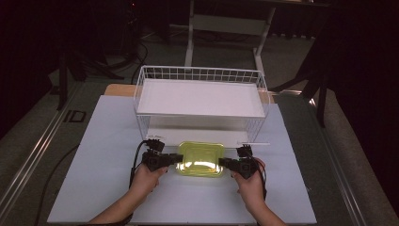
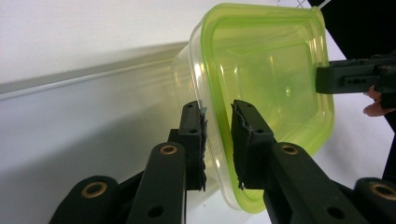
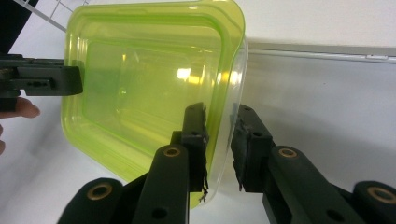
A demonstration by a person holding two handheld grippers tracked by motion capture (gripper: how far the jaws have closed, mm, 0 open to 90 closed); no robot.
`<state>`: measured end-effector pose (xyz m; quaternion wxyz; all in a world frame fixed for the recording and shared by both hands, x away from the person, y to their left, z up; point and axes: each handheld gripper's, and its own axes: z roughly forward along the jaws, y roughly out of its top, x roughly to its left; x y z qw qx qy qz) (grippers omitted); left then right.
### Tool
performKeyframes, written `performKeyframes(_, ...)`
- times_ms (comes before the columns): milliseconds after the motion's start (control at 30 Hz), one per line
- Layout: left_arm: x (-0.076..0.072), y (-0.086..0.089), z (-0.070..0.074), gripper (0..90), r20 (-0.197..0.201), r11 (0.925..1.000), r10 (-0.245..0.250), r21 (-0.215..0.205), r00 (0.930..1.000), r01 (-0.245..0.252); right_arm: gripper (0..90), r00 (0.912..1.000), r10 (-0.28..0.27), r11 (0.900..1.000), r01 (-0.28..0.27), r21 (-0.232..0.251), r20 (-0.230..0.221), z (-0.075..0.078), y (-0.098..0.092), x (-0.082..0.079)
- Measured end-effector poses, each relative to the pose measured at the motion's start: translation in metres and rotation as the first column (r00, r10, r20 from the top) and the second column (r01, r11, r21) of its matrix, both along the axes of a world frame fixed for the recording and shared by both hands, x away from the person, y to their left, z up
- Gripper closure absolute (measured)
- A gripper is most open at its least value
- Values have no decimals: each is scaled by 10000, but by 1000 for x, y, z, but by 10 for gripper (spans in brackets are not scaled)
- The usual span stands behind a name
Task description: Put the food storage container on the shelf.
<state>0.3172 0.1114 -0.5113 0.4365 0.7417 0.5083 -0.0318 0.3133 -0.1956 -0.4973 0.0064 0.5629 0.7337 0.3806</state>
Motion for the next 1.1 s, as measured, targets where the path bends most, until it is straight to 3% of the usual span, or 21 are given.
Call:
performKeyframes(133, -2, -1, 2, 772, -91, 10000, 39, 65, 10000, -38, 774, 10000, -39, 10000, 39, 16, 49, 0, 0, -2)
performKeyframes(233, -10, -4, 7, 797, 248, 9991, 131, 412, 9996, -141, 791, 9999, -72, 9998, 71, 201, 90, 1, -1, -5)
performKeyframes(433, -9, -3, 13, 800, 318, 9990, 242, 365, 9992, -253, 792, 9998, -102, 9995, 97, 293, 172, 1, 0, -5)
performKeyframes(633, 0, -2, 29, 804, 804, 9992, 381, 93, 9960, -389, 792, 9976, -258, 9987, 230, 447, 641, 17, 0, 0)
performKeyframes(833, 16, -2, 43, 806, 1426, 9972, 710, -320, 9872, -671, 791, 9912, -583, 9971, 520, 559, 1189, 35, 0, 16)
performKeyframes(967, 27, -2, 45, 807, 1690, 9959, 881, -364, 9817, -831, 791, 9875, -776, 9961, 708, 536, 1375, 39, 2, 28)
performKeyframes(1100, 30, -4, 41, 806, 2223, 9945, 1042, -354, 9694, -987, 791, 9838, -890, 9955, 827, 468, 1556, 36, 4, 37)
